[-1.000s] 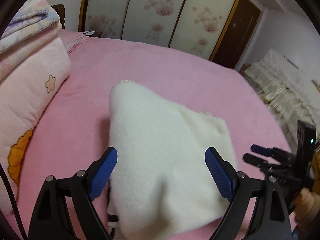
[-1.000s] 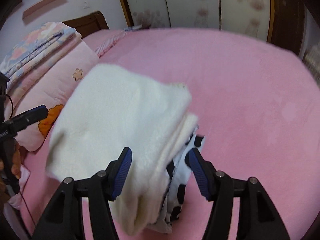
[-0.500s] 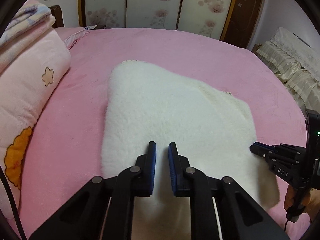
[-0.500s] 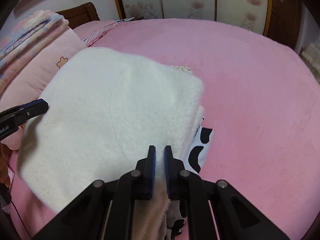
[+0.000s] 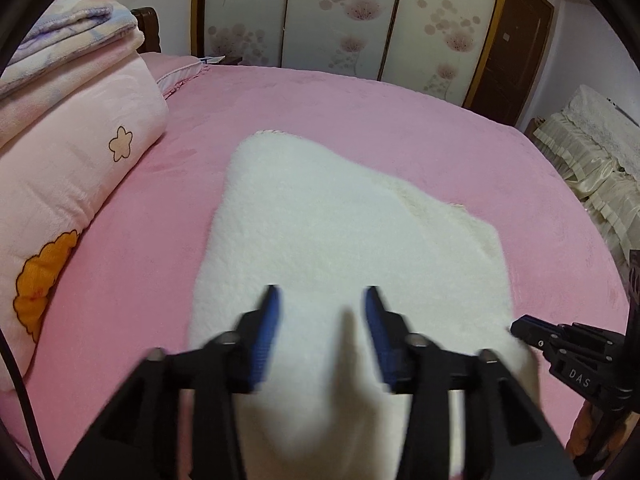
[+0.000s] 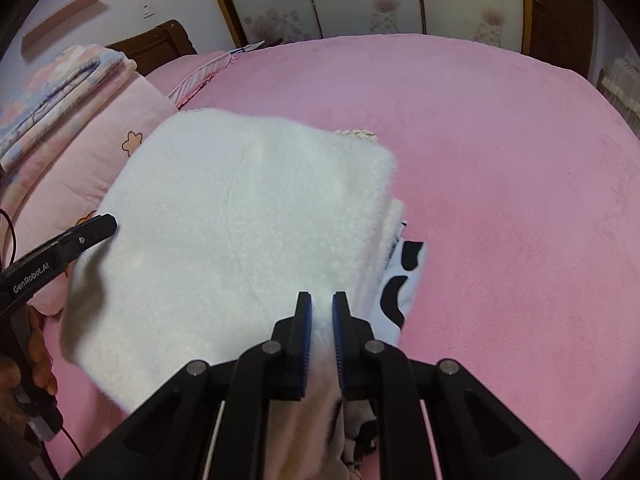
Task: Fold large clothes
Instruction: 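Lay the cardigan on the stack and open both tools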
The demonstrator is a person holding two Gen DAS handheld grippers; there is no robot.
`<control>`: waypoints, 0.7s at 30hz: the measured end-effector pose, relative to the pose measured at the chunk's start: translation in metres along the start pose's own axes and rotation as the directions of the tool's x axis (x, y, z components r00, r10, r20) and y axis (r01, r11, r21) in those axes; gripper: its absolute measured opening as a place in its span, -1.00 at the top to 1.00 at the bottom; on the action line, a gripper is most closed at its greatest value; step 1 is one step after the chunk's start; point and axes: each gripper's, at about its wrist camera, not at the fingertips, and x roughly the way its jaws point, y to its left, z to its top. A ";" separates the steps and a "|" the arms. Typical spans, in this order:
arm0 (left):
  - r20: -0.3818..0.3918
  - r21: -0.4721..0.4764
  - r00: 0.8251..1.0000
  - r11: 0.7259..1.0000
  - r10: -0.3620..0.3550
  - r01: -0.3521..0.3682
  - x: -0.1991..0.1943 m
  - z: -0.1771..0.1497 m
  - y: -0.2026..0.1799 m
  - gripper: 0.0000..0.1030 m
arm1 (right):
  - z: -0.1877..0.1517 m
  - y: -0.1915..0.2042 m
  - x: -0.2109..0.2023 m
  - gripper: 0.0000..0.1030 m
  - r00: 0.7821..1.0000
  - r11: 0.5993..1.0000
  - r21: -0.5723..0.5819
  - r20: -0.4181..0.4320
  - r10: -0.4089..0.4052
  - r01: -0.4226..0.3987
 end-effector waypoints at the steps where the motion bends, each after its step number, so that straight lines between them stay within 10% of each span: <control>1: 0.015 0.004 1.000 1.000 0.017 -0.017 -0.008 -0.003 -0.009 -0.41 | -0.002 0.000 -0.006 0.80 1.000 1.000 -0.003 0.003 0.003 -0.003; 13: 0.028 -0.030 1.000 1.000 -0.003 0.004 -0.050 -0.036 -0.091 -0.59 | -0.044 -0.037 -0.090 0.77 0.996 1.000 -0.015 0.086 0.020 -0.019; 17: 0.040 -0.056 0.999 0.998 -0.015 0.017 -0.051 -0.051 -0.120 -0.59 | -0.059 -0.060 -0.106 0.21 0.994 1.000 0.004 0.107 0.030 -0.030; 21: 0.034 -0.032 0.999 0.999 0.000 0.001 -0.049 -0.069 -0.153 -0.59 | -0.078 -0.086 -0.123 0.20 0.989 0.999 0.018 0.149 0.023 -0.026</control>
